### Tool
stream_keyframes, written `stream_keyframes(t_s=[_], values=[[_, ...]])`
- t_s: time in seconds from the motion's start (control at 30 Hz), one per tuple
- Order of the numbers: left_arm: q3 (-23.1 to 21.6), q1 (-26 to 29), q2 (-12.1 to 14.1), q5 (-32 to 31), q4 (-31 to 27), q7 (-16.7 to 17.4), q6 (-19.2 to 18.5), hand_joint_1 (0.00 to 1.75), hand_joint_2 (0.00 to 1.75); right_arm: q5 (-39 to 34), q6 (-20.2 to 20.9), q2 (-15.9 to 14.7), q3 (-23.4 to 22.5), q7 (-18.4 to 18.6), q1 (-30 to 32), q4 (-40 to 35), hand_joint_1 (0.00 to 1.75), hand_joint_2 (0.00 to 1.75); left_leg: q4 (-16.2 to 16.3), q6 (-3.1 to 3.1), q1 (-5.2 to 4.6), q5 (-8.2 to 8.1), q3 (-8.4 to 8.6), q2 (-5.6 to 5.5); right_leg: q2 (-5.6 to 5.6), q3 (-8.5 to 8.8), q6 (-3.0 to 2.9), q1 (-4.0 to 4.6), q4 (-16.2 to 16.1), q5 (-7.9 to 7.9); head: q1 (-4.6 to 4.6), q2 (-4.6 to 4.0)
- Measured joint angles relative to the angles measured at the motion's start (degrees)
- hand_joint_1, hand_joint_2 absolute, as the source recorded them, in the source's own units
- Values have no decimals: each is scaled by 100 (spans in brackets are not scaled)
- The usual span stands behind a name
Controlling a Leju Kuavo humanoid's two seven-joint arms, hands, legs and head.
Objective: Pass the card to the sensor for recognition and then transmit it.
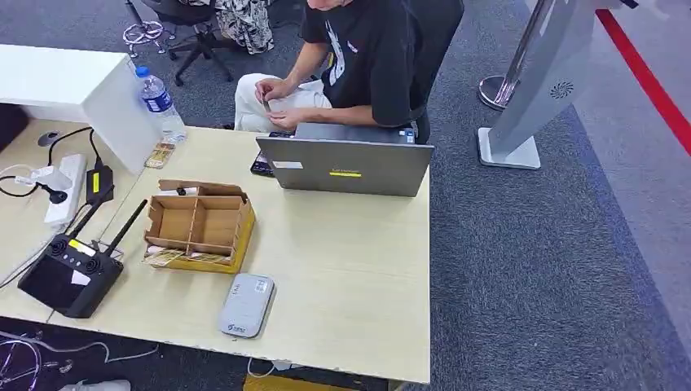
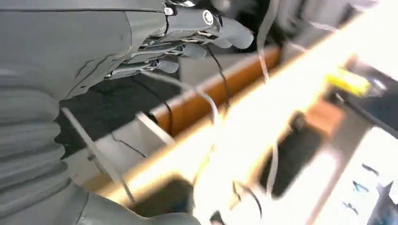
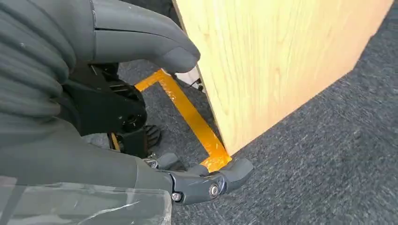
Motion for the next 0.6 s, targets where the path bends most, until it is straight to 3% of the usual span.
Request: stream_keyframes(t_s=[0.23,0.6], values=[[-225,141,-288,-818,-1161,-183,35,0,175,-13,-9,24,-89,-2,36,20,0,175,0,0,1,0,1,1,1,-2,0,0,0,0,-2,0],[-1399,29,-192,-2556,-2043,-85,781,0,175,20,-4,48,-181,20,37,35,0,175,1,-8,2,7,4,1,3,-2,-3,1,0,4,0,0]])
